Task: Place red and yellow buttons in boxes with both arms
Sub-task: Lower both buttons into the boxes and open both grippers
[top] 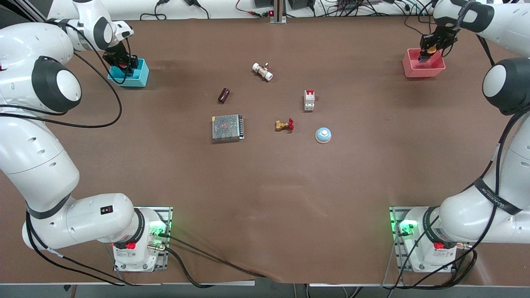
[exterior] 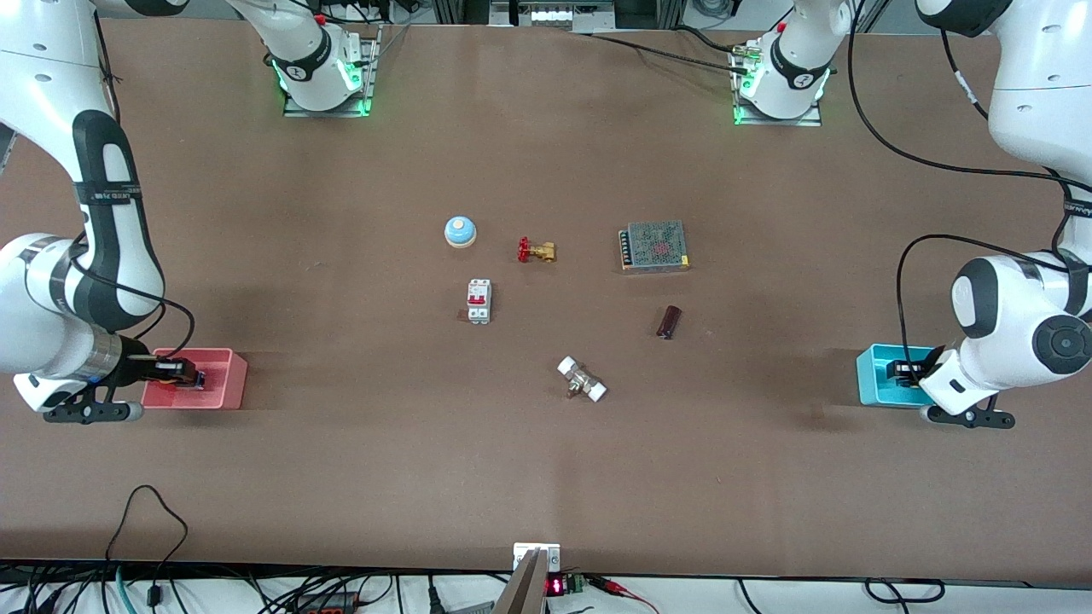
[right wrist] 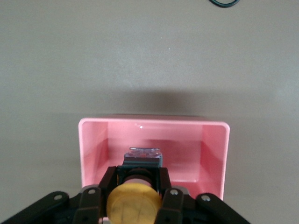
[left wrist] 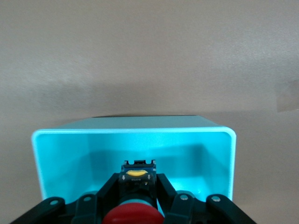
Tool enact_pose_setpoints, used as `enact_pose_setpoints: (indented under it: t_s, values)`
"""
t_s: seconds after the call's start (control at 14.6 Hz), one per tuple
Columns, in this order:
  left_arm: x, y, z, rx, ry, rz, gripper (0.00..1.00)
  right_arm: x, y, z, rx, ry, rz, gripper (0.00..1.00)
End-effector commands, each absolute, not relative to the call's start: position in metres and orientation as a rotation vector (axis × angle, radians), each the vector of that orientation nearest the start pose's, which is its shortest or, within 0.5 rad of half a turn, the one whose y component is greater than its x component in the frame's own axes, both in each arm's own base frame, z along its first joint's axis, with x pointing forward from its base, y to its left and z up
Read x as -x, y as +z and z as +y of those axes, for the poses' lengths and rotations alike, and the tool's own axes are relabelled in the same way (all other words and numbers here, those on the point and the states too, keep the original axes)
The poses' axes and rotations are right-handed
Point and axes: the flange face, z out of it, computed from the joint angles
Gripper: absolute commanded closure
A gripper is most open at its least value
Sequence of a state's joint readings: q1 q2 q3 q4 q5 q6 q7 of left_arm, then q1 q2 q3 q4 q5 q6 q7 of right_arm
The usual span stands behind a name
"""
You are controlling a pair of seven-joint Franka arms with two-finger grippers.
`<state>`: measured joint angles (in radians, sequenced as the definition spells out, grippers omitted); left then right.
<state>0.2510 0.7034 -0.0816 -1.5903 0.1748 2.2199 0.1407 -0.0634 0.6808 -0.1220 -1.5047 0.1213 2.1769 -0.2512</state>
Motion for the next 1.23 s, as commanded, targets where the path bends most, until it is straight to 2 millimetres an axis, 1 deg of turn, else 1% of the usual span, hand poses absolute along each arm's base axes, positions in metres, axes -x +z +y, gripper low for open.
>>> enact_pose_setpoints:
  t_s: [0.0,0.07,0.14,0.27,0.48,0.55,0.62,0.68,0.82,0.89,0.96,1.03,1.1,1.16]
  values:
    - [-0.671,0.205,0.124,3.096,0.073,0.096,0.90,-0.704,0.254,-0.116,3.102,-0.006,-0.049,0.70]
    - [-0.666,0.197,0.124,3.096,0.046,0.107,0.90,-0.703,0.249,-0.116,3.102,0.006,-0.052,0.70]
    - [-0.665,0.195,0.123,3.096,0.027,0.111,0.90,-0.702,0.242,-0.116,3.102,0.018,-0.052,0.69]
    - [-0.665,0.195,0.123,3.096,0.027,0.111,0.89,-0.702,0.235,-0.117,3.106,0.017,-0.055,0.69]
    - [-0.665,0.195,0.124,3.095,0.028,0.112,0.84,-0.698,0.222,-0.118,3.113,-0.001,-0.051,0.67]
    - [-0.665,0.194,0.125,3.094,0.028,0.110,0.73,-0.697,0.219,-0.118,3.114,0.000,-0.051,0.65]
    - [-0.664,0.194,0.128,3.095,0.031,0.105,0.43,-0.697,0.219,-0.119,3.115,0.000,-0.049,0.60]
    - [-0.664,0.194,0.129,3.095,0.031,0.107,0.00,-0.697,0.219,-0.118,3.114,0.000,-0.051,0.55]
    - [-0.666,0.199,0.130,3.091,0.021,0.147,0.00,-0.697,0.219,-0.118,3.113,0.002,-0.048,0.47]
    - [-0.667,0.203,0.132,3.088,0.012,0.161,0.00,-0.697,0.219,-0.118,3.113,0.002,-0.051,0.37]
    - [-0.668,0.210,0.133,3.084,0.002,0.172,0.00,-0.697,0.219,-0.118,3.113,0.002,-0.048,0.33]
    - [-0.670,0.222,0.133,3.078,-0.015,0.180,0.00,-0.697,0.220,-0.118,3.113,0.002,-0.048,0.28]
    - [-0.669,0.234,0.133,3.075,0.002,0.181,0.00,-0.697,0.220,-0.118,3.112,0.001,-0.044,0.11]
    - [-0.669,0.250,0.130,3.076,0.030,0.189,0.00,-0.698,0.222,-0.118,3.112,-0.001,-0.047,0.05]
